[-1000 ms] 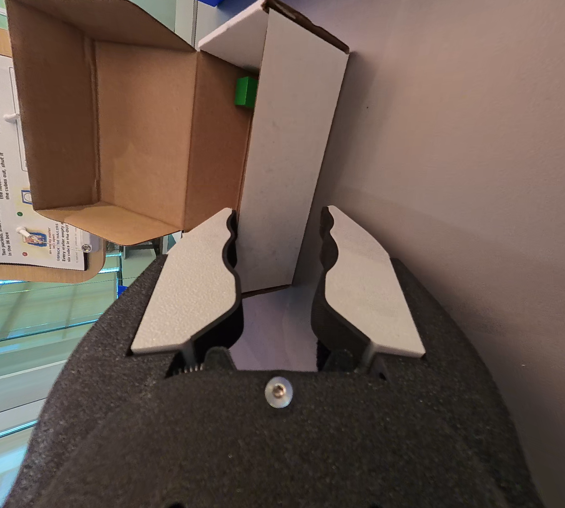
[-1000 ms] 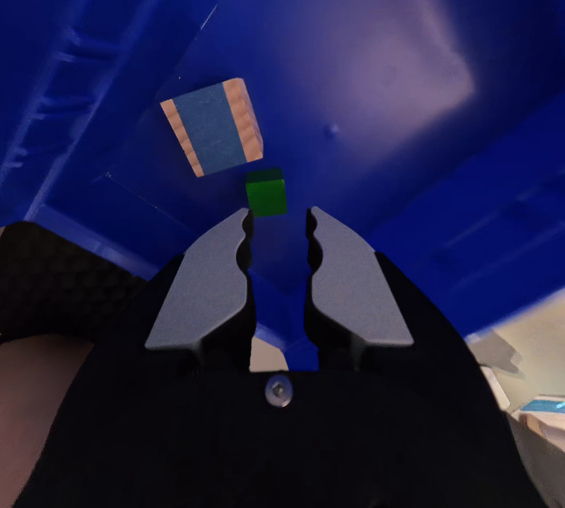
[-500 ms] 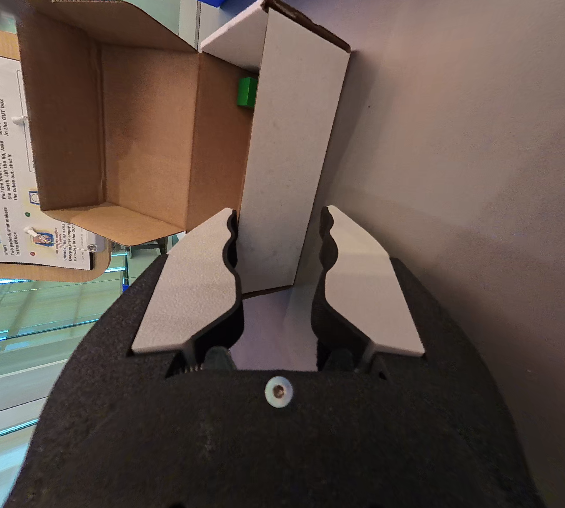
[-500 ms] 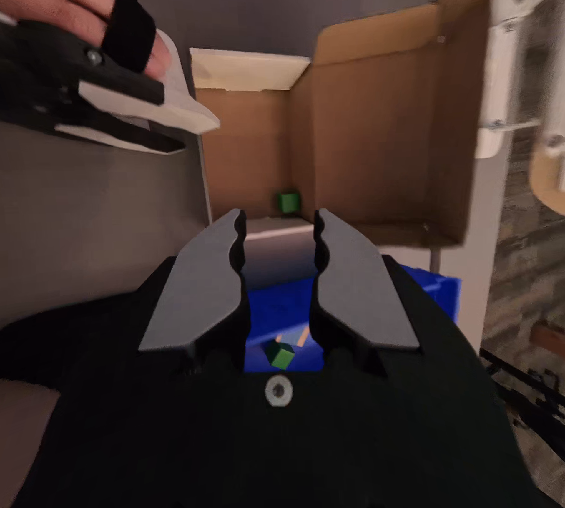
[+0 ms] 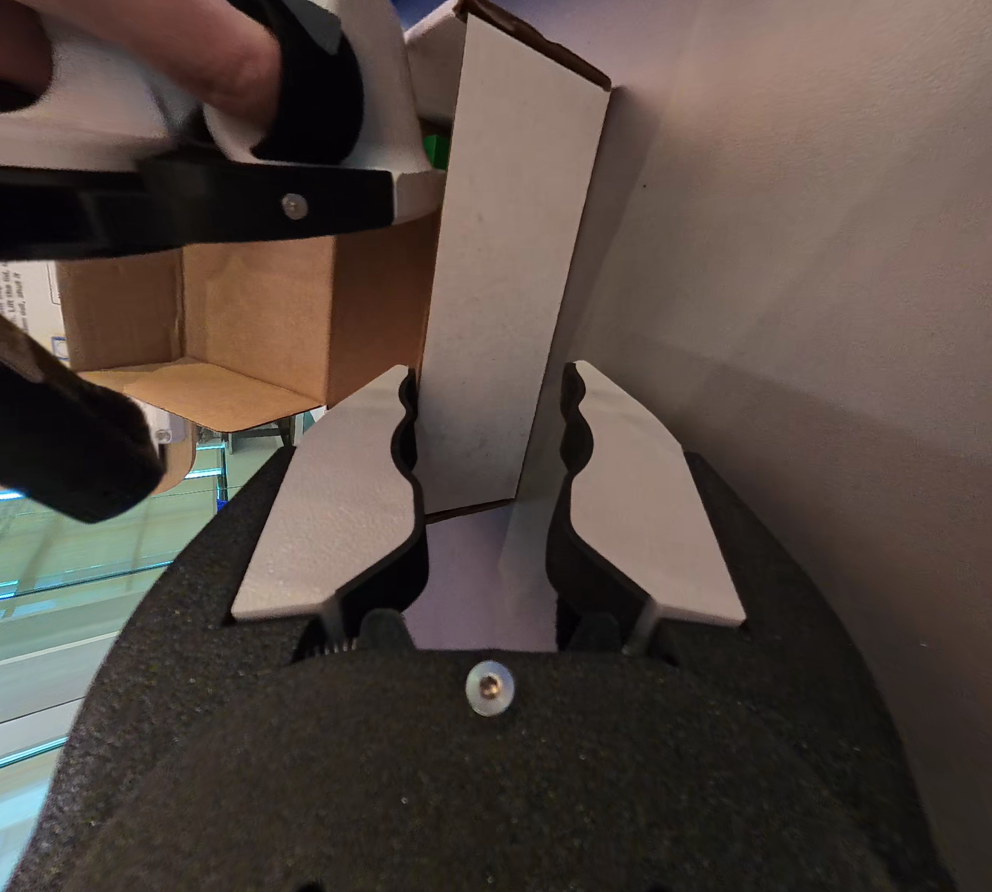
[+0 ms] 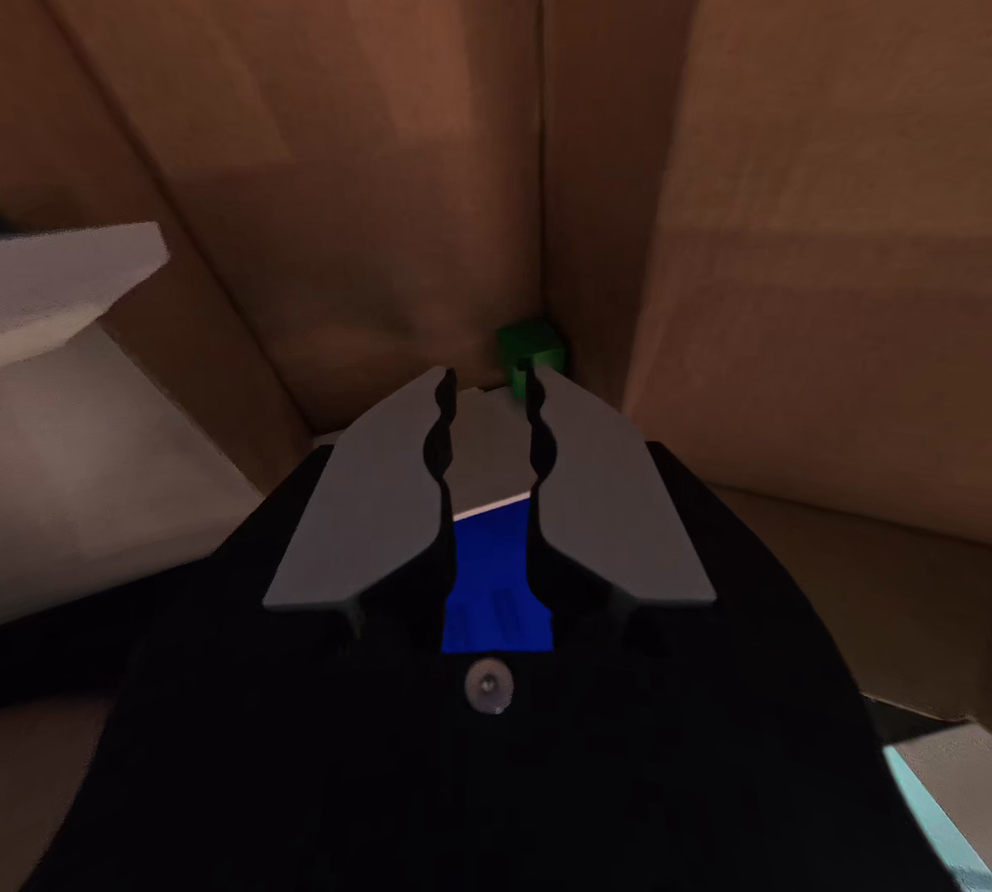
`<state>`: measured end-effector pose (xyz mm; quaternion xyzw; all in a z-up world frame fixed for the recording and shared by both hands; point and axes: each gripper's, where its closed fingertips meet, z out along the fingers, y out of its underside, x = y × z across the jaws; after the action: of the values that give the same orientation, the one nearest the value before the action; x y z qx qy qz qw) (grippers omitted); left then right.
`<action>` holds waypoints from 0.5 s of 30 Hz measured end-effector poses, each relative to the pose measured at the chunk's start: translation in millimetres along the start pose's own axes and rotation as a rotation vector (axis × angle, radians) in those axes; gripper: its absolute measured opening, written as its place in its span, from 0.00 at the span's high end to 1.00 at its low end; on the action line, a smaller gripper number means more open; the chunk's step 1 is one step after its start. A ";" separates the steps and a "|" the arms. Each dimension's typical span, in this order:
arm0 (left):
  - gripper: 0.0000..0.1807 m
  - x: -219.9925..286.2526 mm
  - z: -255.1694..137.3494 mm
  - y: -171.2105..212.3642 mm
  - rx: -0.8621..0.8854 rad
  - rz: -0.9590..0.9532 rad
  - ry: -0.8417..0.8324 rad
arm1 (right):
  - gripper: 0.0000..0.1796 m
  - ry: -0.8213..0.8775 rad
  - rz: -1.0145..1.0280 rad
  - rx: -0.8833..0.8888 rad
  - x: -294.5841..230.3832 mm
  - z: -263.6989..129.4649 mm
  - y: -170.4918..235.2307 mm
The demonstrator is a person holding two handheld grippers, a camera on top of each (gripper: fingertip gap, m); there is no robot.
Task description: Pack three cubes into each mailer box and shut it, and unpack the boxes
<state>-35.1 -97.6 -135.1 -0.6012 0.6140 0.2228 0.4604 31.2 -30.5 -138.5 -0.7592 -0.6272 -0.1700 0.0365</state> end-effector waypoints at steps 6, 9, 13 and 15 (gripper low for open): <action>0.72 0.4 -0.3 -0.5 0.001 0.001 0.000 | 0.92 0.034 0.007 -0.039 3.8 2.4 1.2; 0.71 0.3 -0.4 -0.4 0.000 0.001 -0.001 | 0.93 0.051 0.014 -0.063 4.4 3.0 1.1; 0.71 0.2 -0.2 -0.4 -0.001 0.002 -0.002 | 0.92 0.062 -0.016 -0.071 2.2 2.6 0.1; 0.71 0.3 -0.2 -0.3 -0.001 0.001 -0.002 | 0.92 0.048 -0.024 -0.048 -0.8 1.0 -3.4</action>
<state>-34.8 -98.0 -135.2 -0.6009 0.6139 0.2239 0.4604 28.0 -30.3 -140.3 -0.7479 -0.6310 -0.2034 0.0314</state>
